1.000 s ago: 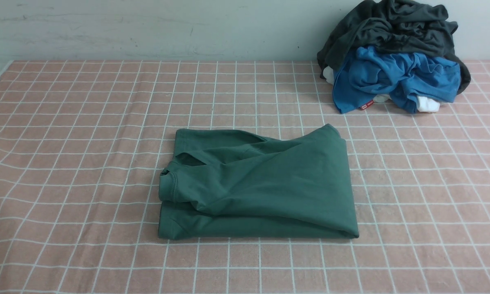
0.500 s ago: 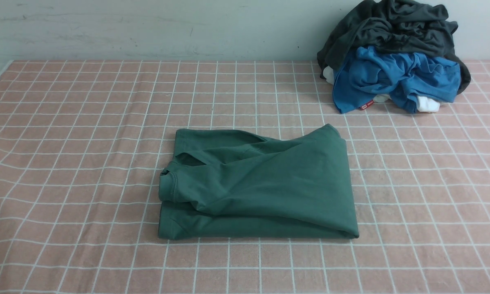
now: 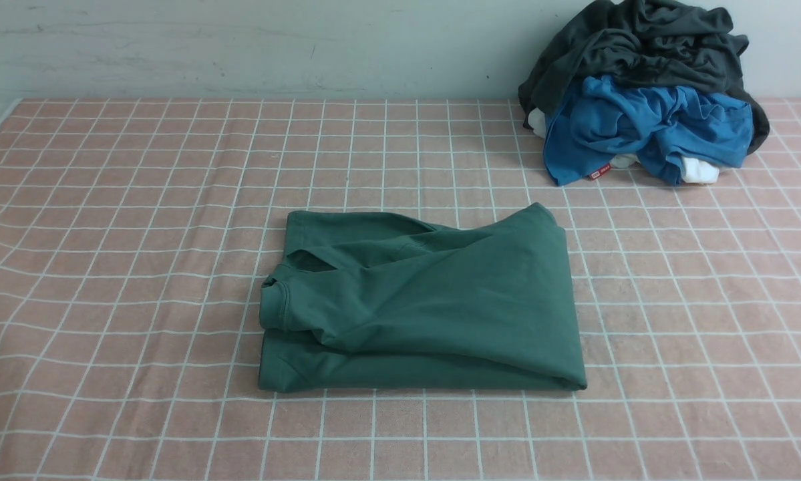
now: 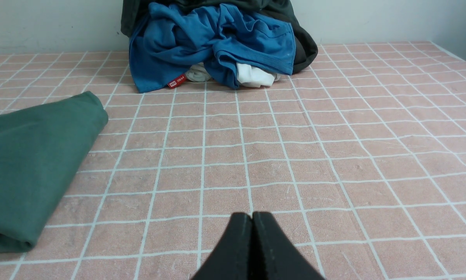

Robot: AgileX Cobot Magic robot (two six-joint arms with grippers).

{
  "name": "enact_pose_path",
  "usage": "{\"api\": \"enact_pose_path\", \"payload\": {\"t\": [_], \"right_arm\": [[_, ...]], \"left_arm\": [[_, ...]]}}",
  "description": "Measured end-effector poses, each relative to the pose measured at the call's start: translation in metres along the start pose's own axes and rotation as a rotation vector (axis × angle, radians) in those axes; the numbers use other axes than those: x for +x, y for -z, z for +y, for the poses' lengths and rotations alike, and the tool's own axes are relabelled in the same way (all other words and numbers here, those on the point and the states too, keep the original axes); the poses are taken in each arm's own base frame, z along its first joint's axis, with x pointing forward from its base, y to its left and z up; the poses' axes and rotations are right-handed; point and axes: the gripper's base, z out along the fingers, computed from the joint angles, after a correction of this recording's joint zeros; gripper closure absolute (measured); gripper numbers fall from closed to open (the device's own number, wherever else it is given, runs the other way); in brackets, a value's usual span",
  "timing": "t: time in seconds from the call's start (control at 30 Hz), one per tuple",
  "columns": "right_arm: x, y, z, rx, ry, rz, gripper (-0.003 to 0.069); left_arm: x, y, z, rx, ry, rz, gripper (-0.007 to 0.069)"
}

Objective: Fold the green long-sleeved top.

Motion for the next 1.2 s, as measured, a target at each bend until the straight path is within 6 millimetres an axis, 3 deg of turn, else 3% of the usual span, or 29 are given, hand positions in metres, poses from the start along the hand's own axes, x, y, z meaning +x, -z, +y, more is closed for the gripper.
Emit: {"api": "enact_pose_path", "payload": {"t": [0.33,0.5,0.67,0.83,1.2], "right_arm": [[0.000,0.000,0.000,0.000,0.000,0.000,0.0673],[0.000,0.000,0.000,0.000,0.000,0.000,0.0673],[0.000,0.000,0.000,0.000,0.001,0.001,0.0673],[0.000,0.000,0.000,0.000,0.001,0.001,0.0673],[0.000,0.000,0.000,0.000,0.001,0.001,0.0673]], "left_arm": [[0.023,-0.013,-0.004,0.020,-0.029,-0.076,0.0627],[0.059,-0.040,-0.001,-0.099,0.031,-0.284,0.0627],[0.091,-0.062,-0.001,-0.127,0.142,-0.285,0.0627],[0.094,-0.063,-0.001,-0.125,0.172,-0.246,0.0627],[0.094,-0.063,-0.004,-0.105,0.036,-0.229,0.0627]]}}
